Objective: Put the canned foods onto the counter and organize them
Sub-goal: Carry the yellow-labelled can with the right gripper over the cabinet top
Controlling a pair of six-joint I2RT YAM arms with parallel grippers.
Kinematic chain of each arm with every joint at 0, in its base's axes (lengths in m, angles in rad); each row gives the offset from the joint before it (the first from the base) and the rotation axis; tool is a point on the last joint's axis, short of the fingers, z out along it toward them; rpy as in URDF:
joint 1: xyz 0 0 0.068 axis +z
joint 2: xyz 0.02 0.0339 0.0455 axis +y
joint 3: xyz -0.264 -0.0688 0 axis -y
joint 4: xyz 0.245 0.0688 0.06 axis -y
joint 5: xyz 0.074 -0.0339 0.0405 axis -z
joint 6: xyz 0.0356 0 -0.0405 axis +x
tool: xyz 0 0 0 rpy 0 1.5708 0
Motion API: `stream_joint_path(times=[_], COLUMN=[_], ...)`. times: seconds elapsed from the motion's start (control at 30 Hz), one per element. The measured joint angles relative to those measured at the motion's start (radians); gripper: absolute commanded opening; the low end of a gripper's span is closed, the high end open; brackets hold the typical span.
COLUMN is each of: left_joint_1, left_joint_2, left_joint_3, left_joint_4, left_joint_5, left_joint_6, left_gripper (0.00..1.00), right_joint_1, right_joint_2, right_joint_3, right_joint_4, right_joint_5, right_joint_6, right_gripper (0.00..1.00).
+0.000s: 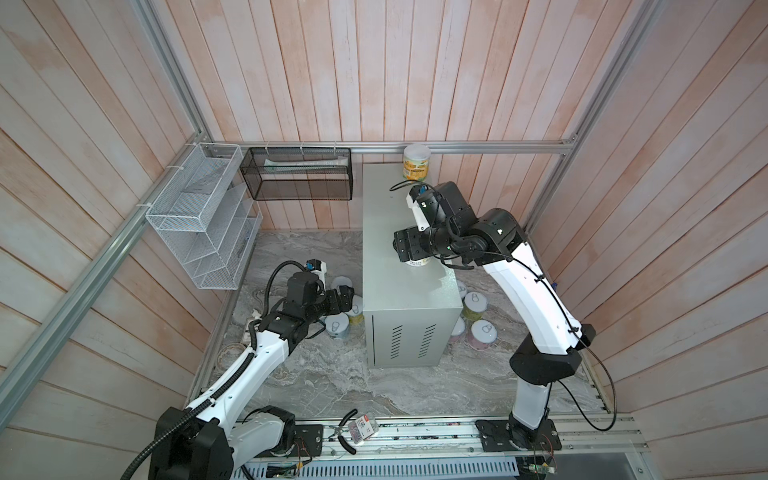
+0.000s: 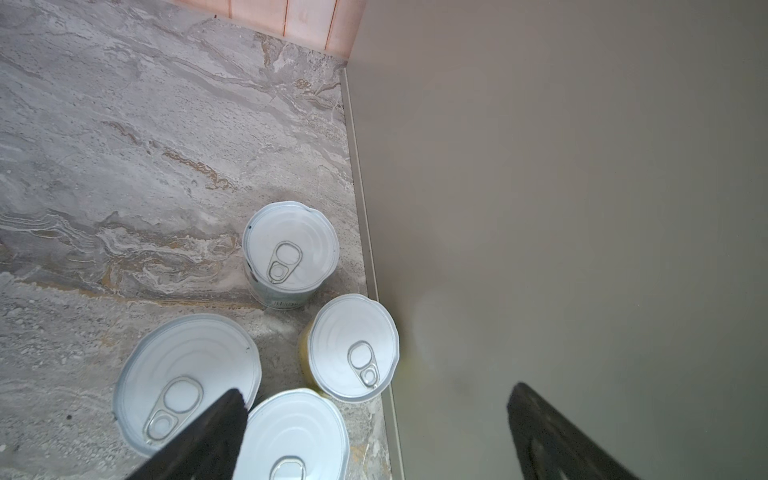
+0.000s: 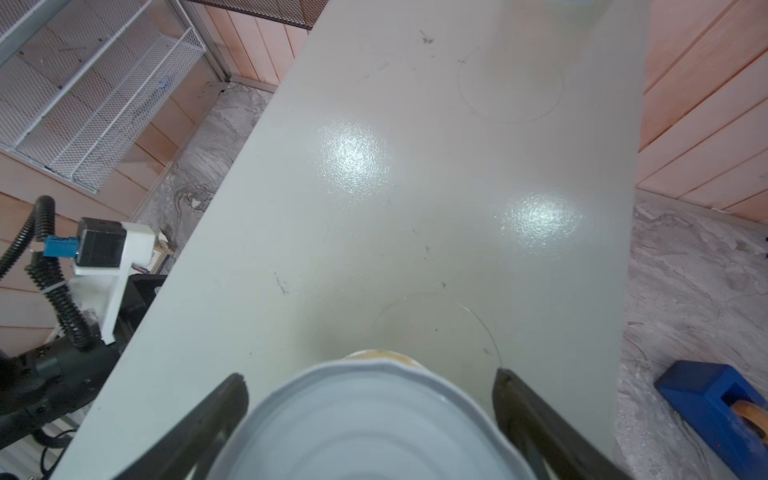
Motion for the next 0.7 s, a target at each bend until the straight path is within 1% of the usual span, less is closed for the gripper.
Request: stream_joint_path(times=[0.2,0.3,0.43,0.57,0.63,0.7], left_joint_1=[0.0,0.0,0.0,0.0,0.0,0.0], left_joint_2=[0.004,0.004,-0.002,-0.022,-0.035,-0.047], left_joint_3=[0.001,0.013,0.024,0.024,0.022,0.017], left_joint_4=[-0.003,-0.012,-0.013,-0.016,-0.015,-0.015], left_joint_5=[0.0,-0.002,-0.005,-0.013,-0.02,-0.026], left_joint_6=[0.001,0.002,0.002,0.001,0.001,0.001], left_gripper=[1.0,1.0,1.0,1.0,1.0,1.0], right_joint_1=[0.0,0.0,0.007,0.05,0.079,0.1], right_joint_2=[-0.004,-0.031,-0.136,-0.263,-0.314,-0.356], right_joint_3=[0.021,0.003,-0.13,-0.29,-0.351,-0.406], right_joint_4=[0.052,0.098,0.169,0.234,0.259,0.28], right_joint_5=[0.017,0.025,0.045,0.066,0.073,0.079], right_joint_6=[-0.023,-0.032,-0.041,-0.039,-0.033,-0.021], right_gripper=[0.93,0.93,0.93,0.91,0.89,0.84])
